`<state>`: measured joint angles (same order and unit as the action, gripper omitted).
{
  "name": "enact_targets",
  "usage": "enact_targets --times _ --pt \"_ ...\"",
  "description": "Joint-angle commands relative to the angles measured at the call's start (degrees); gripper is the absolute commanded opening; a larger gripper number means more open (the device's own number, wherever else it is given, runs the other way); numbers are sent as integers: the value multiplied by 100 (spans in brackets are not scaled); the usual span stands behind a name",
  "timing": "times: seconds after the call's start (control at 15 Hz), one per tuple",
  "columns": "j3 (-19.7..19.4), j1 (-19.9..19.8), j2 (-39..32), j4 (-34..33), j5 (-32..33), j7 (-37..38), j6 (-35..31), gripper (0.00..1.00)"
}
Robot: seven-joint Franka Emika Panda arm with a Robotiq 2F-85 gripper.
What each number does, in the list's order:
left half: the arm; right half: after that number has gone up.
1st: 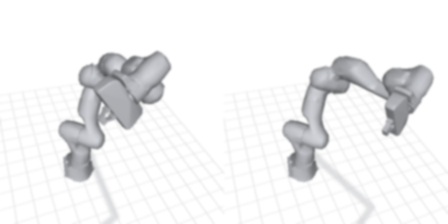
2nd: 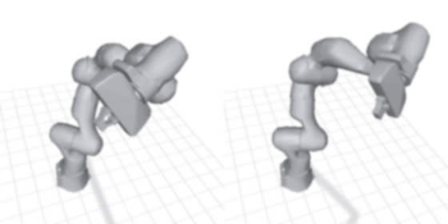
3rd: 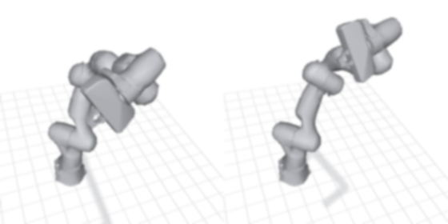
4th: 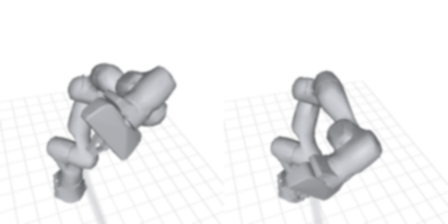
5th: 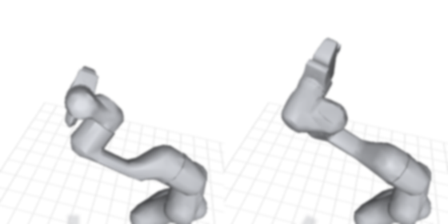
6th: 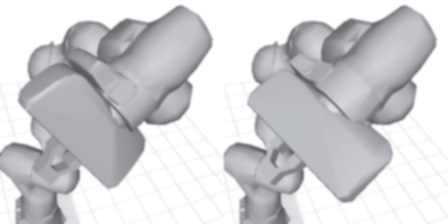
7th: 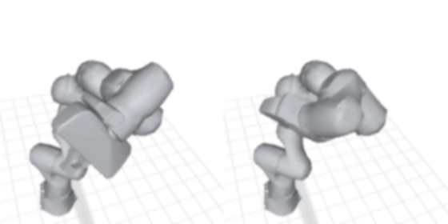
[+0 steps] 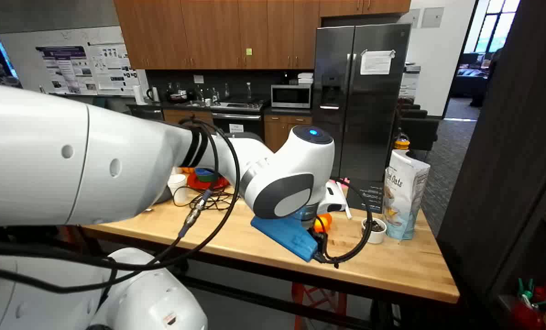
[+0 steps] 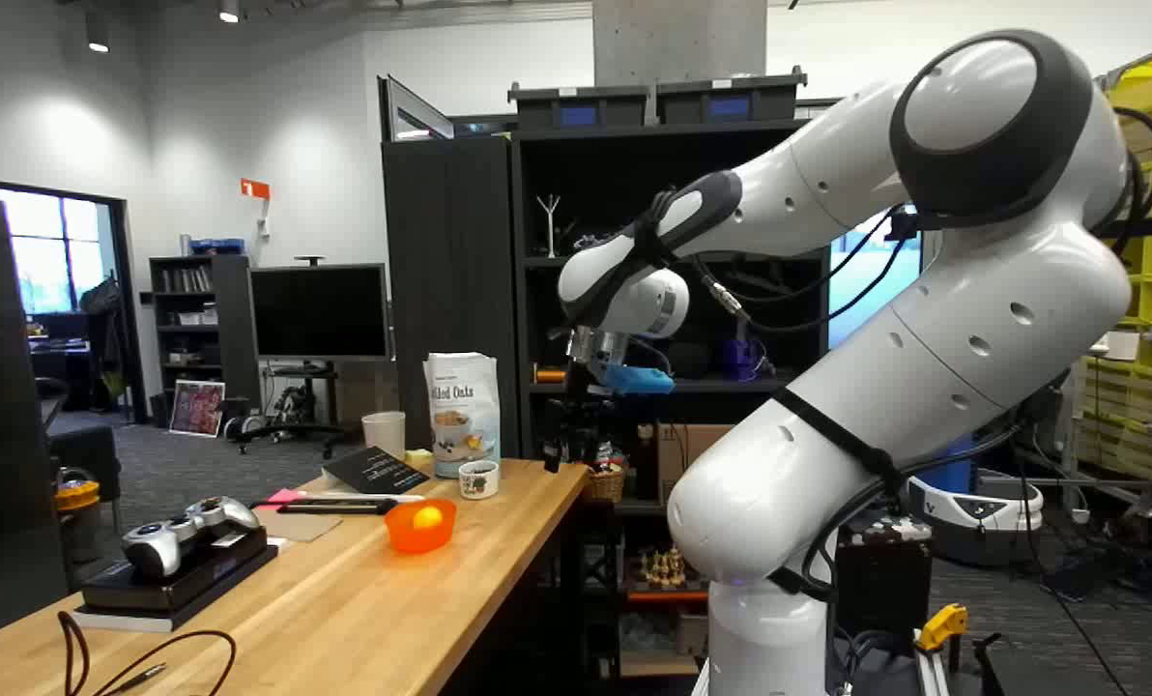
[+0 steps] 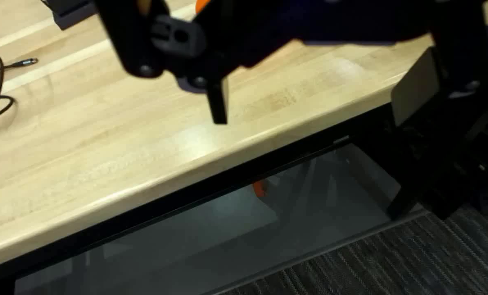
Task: Press a button on the gamepad thrice
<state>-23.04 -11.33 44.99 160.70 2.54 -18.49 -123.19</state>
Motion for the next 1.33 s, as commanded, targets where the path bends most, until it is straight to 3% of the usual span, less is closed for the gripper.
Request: enact_targets --times 0.0,0.47,1.0,1.27 --pt "84 -82 -30 0 -78 -60 13 100" --pt "-24 647 -263 -640 -393 -990 -59 100" --pt "143 1747 -1389 -1861 -973 -1503 -475 100" --pt "275 2037 -2095 -2559 -1339 -1912 -526 100"
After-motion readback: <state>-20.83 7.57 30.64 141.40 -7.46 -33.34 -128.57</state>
